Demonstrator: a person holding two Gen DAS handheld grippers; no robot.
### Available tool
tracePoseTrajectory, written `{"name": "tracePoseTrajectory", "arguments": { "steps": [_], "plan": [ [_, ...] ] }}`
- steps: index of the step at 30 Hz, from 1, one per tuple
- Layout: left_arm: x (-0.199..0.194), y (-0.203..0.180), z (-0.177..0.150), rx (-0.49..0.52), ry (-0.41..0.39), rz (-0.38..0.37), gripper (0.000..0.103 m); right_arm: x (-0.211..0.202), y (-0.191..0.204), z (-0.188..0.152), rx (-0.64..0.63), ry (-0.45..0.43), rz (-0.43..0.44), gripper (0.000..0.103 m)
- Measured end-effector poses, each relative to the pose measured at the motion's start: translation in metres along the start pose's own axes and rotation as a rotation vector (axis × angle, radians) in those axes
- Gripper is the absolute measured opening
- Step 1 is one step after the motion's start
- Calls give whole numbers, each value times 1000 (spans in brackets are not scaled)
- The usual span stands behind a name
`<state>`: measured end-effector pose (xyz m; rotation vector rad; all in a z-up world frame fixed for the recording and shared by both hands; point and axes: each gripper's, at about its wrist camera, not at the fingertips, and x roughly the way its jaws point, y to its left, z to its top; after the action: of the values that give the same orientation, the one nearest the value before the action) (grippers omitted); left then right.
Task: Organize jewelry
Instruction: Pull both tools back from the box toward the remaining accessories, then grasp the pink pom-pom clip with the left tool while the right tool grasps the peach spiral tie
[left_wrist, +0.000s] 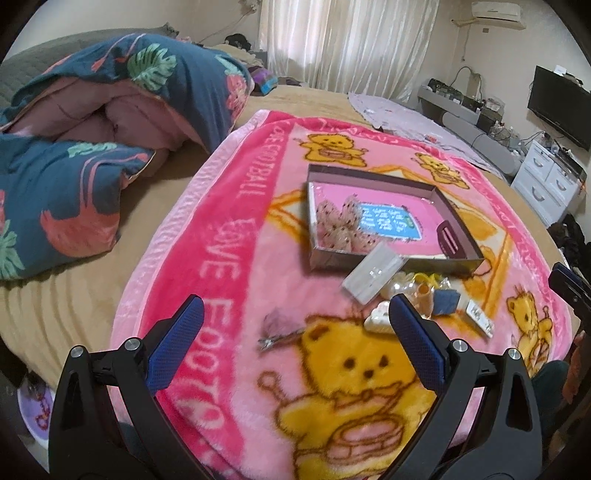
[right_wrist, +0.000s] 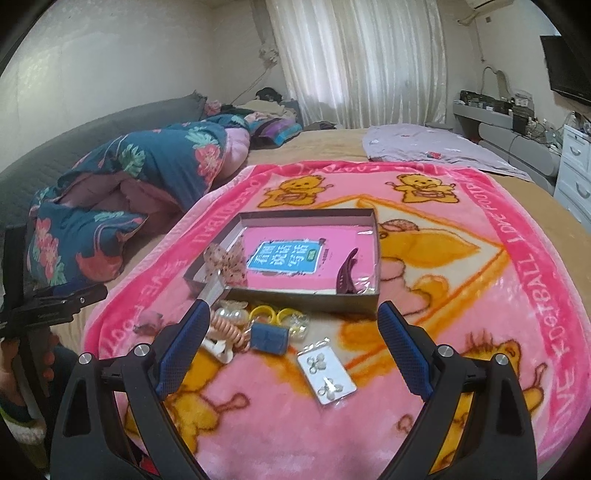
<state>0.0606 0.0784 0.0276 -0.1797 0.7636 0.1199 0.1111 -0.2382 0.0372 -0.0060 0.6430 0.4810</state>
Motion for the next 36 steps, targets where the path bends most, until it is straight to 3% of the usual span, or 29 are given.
{"name": "tracePoseTrajectory", "arguments": {
  "steps": [21, 36],
  "plan": [
    [25, 25, -31, -15, 110, 56, 93, 32, 56, -27, -159, 112, 54, 91],
    [57, 37, -41, -68, 180, 33, 93, 80, 80, -37, -231, 179, 80, 91]
  ]
}}
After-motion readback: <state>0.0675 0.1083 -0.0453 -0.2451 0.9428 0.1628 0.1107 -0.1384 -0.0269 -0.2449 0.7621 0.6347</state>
